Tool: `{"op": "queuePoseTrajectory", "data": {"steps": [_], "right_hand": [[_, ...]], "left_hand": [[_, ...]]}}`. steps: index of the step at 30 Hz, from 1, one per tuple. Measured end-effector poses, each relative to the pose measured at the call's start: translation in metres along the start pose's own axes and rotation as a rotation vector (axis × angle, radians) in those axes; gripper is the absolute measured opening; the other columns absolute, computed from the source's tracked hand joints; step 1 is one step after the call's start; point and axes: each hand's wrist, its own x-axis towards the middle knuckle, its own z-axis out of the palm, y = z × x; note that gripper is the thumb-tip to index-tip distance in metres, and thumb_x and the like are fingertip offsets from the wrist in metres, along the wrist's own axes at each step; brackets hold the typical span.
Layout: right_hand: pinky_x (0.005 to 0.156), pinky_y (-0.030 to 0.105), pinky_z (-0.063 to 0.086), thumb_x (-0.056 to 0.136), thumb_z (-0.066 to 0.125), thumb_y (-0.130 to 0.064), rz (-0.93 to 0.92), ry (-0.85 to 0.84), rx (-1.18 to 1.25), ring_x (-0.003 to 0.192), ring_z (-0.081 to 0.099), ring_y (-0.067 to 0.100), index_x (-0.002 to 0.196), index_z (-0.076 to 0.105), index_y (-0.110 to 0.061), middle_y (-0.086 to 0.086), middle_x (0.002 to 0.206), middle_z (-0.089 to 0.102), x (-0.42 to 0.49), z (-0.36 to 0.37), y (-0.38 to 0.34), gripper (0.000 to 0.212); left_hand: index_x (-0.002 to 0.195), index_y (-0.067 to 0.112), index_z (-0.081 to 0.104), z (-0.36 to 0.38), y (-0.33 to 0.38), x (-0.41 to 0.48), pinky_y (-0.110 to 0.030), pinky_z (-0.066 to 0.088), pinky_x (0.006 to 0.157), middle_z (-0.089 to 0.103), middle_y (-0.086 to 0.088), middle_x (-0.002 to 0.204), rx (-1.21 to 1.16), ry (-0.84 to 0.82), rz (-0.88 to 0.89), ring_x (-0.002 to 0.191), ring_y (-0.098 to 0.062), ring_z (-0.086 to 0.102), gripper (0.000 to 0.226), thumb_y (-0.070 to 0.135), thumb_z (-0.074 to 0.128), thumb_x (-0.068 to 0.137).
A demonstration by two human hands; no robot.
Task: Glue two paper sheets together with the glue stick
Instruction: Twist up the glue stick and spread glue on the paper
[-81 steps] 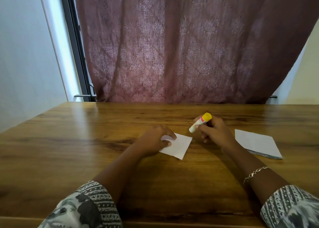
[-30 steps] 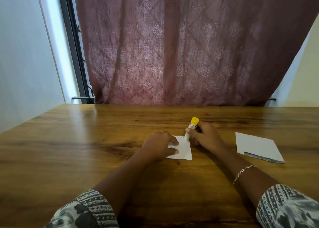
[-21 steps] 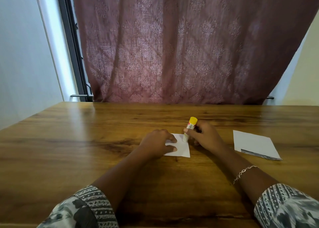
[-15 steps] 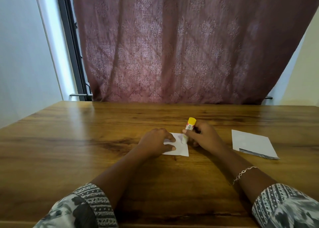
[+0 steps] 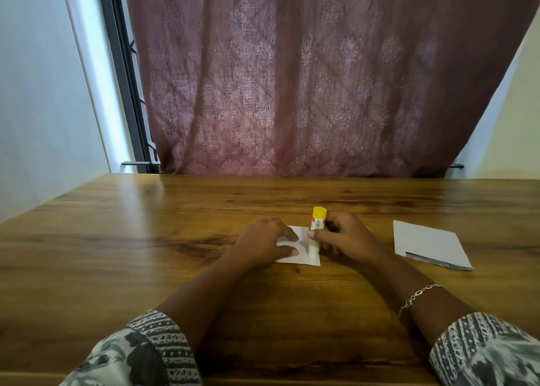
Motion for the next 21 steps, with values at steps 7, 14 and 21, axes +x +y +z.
{"op": "queuePoseTrajectory", "data": {"steps": [7,14,21], "right_hand": [[0.048,0.009,0.04,0.083,0.061,-0.016,-0.036,-0.076,0.016,0.052,0.053,-0.002,0.076,0.061,-0.021,0.001,0.07,0.059,0.001,-0.002,0.0,0.009],[0.044,0.012,0.04,0.084,0.06,-0.016,-0.024,-0.018,0.152,0.054,0.052,0.008,0.076,0.06,-0.017,0.008,0.071,0.059,0.0,-0.005,0.001,0.008],[0.041,0.011,0.037,0.085,0.058,-0.017,-0.023,0.038,0.159,0.04,0.049,0.001,0.073,0.058,-0.022,0.003,0.061,0.056,0.001,-0.012,0.0,0.013]], "left_hand": [[0.124,0.02,0.056,-0.001,0.002,-0.002,-0.035,0.038,0.102,0.05,-0.004,0.136,-0.012,0.004,0.0,0.124,-0.019,0.043,0.038,0.032,0.056,0.088],[0.127,0.02,0.052,-0.004,0.003,-0.003,-0.033,0.036,0.103,0.046,-0.004,0.139,-0.03,-0.041,-0.005,0.126,-0.019,0.041,0.036,0.022,0.051,0.091],[0.132,0.023,0.048,-0.012,-0.001,-0.001,-0.033,0.034,0.105,0.042,-0.006,0.14,0.029,-0.135,-0.011,0.126,-0.022,0.041,0.039,0.018,0.049,0.093]]}}
